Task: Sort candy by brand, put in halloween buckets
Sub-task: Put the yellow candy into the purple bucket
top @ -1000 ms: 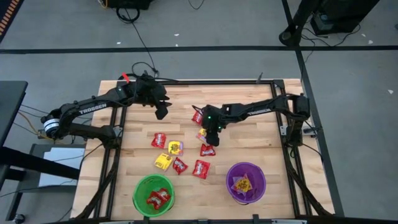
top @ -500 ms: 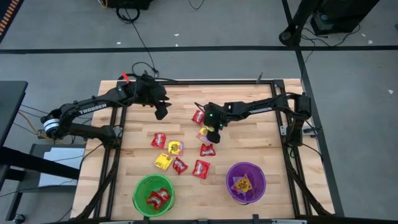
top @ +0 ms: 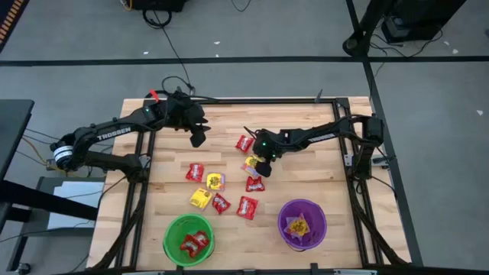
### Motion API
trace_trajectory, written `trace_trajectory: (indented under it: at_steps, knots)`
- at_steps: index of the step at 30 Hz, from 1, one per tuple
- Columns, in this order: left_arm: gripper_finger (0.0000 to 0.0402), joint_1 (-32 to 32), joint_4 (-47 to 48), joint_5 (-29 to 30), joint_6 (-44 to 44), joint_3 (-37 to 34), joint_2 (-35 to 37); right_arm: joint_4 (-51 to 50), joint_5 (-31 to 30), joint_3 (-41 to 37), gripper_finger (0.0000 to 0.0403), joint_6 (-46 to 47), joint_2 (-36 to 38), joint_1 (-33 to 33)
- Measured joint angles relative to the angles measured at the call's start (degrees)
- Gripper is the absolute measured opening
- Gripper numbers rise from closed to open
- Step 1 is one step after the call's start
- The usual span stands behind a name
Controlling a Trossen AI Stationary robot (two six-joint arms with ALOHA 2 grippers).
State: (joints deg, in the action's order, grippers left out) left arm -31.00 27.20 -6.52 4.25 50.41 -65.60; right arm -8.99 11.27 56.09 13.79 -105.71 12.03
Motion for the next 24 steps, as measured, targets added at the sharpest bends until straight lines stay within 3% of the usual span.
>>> trace_trajectory:
  at_steps: [15, 20, 24]
  knots:
    - [0.0156, 0.0, 0.2, -0.2, 0.0, 0.0, 0.0, 0.6, -2.5, -0.4, 0.0271, 0.7, 0.0, -1.5]
    - [0.0156, 0.0, 0.2, -0.2, 0.0, 0.0, 0.0, 0.5, -2.8, -0.4, 0.0227, 1.2, -0.1, -1.5]
    - [0.0156, 0.0, 0.2, -0.2, 0.0, 0.0, 0.0, 0.4, -2.8, -0.5, 0.0168, 1.0, -0.1, -1.5]
